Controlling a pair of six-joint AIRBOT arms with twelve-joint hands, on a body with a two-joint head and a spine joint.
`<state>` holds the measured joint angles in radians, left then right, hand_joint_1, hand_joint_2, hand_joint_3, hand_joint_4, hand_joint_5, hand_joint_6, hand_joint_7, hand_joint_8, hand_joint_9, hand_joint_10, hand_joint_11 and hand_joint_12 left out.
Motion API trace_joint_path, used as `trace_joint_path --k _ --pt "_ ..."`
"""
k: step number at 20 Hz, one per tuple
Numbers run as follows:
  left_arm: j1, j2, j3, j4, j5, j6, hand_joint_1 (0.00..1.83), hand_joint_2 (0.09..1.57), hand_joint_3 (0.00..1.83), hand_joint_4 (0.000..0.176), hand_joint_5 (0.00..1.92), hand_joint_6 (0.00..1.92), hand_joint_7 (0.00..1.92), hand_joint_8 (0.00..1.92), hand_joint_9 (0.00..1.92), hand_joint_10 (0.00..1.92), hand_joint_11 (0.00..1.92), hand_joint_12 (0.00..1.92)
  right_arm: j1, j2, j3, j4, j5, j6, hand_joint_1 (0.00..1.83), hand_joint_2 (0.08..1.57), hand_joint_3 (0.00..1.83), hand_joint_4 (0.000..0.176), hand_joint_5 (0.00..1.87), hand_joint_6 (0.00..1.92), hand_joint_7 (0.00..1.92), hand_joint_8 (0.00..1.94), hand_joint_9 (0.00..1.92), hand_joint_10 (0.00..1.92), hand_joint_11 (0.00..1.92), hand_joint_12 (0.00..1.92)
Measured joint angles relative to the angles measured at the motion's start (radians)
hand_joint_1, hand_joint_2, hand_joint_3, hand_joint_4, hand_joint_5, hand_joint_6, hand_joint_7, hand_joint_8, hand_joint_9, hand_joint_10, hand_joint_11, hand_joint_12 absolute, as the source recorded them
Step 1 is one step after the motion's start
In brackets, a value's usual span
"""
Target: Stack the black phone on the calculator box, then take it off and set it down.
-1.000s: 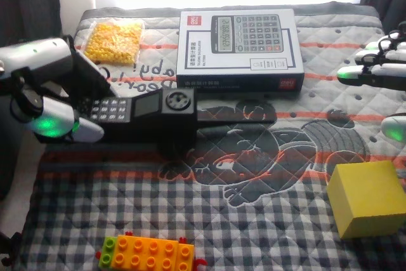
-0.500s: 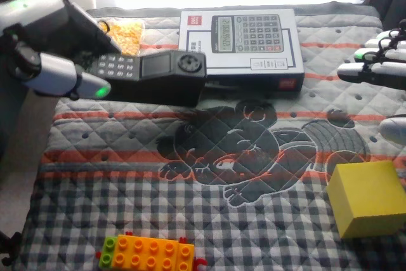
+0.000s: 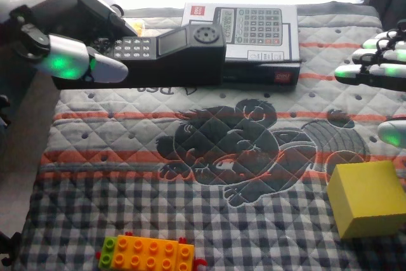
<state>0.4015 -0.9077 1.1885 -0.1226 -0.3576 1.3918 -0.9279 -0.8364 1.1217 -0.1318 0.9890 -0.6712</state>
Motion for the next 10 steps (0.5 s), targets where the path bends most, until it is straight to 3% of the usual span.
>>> trace_joint_path --k 2,4,5,7,8,9,10 --pt "0.000 0.013 0.001 0.058 -0.038 -0.115 1.24 1.08 0.00 0.000 1.15 0.61 0.98 1.14 0.73 1.18 0.31 1.75 0.000 0.000 0.000 0.002 -0.001 0.000 0.00 1.30 0.00 0.168 0.19 0.00 0.20 0.00 0.16 0.00 0.00 0.35" --pt "-0.015 0.013 0.001 0.084 -0.071 -0.133 1.25 1.06 0.00 0.000 1.16 0.62 1.08 0.97 0.82 1.11 0.47 1.64 0.000 0.000 0.000 0.002 0.000 0.000 0.00 1.31 0.00 0.168 0.19 0.00 0.19 0.00 0.15 0.00 0.00 0.31" --pt "-0.034 0.006 0.005 0.103 -0.073 -0.133 1.25 1.06 0.00 0.000 1.17 0.57 1.04 1.05 0.85 1.16 0.57 1.65 0.000 -0.002 0.000 0.003 0.000 0.000 0.00 1.31 0.00 0.169 0.19 0.00 0.20 0.00 0.15 0.00 0.00 0.32" --pt "-0.077 -0.037 0.044 0.118 -0.055 -0.134 1.25 1.07 0.00 0.000 1.19 0.57 1.02 1.05 0.93 1.04 0.67 1.55 0.001 -0.003 0.000 0.003 -0.001 0.000 0.00 1.31 0.00 0.173 0.19 0.00 0.20 0.00 0.17 0.00 0.00 0.40" --pt "-0.093 -0.064 0.071 0.119 -0.046 -0.134 1.25 1.07 0.00 0.000 1.17 0.62 1.02 1.03 0.93 0.98 0.65 1.49 0.002 -0.004 0.000 0.003 0.000 0.000 0.00 1.31 0.00 0.167 0.19 0.00 0.20 0.00 0.16 0.00 0.00 0.37" --pt "-0.106 -0.093 0.103 0.116 -0.028 -0.134 1.25 1.07 0.00 0.000 1.19 0.57 1.02 1.03 0.95 0.95 0.67 1.46 0.002 -0.005 0.002 0.003 0.000 0.000 0.00 1.33 0.01 0.145 0.19 0.00 0.22 0.00 0.17 0.01 0.00 0.36" --pt "-0.117 -0.116 0.128 0.116 -0.012 -0.133 1.26 1.07 0.00 0.000 1.20 0.51 1.02 1.07 0.94 1.00 0.66 1.52 0.002 -0.008 0.005 0.003 0.000 0.000 0.00 1.34 0.01 0.143 0.20 0.00 0.22 0.01 0.18 0.01 0.00 0.36"
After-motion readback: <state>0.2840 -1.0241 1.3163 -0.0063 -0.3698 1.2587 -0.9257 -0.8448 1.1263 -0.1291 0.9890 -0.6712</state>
